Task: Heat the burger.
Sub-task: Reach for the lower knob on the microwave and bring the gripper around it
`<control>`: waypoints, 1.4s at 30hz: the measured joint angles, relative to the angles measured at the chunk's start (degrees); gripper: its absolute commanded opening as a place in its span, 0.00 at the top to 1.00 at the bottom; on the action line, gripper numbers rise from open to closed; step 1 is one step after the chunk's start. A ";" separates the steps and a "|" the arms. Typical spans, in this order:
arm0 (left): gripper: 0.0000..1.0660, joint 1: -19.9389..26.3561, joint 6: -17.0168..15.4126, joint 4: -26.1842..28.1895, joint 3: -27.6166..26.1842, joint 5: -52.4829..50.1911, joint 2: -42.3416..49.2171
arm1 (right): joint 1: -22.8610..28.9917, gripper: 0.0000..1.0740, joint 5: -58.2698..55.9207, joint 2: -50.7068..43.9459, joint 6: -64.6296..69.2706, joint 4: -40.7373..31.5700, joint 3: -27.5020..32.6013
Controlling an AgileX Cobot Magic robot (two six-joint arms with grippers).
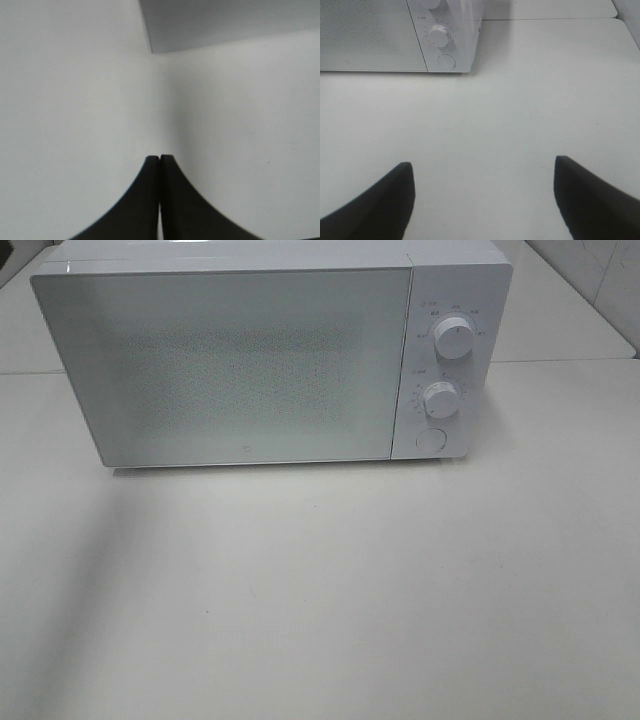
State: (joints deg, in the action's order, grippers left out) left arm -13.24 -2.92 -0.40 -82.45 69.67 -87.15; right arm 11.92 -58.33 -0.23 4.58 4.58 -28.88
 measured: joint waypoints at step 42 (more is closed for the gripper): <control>1.00 2.75 0.97 4.30 51.11 -2.92 86.40 | 0.00 0.32 0.00 0.00 0.00 0.00 0.00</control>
State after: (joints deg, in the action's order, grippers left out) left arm -10.49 -1.95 3.90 -31.34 66.75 -0.74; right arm 11.92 -58.33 -0.23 4.58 4.58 -28.88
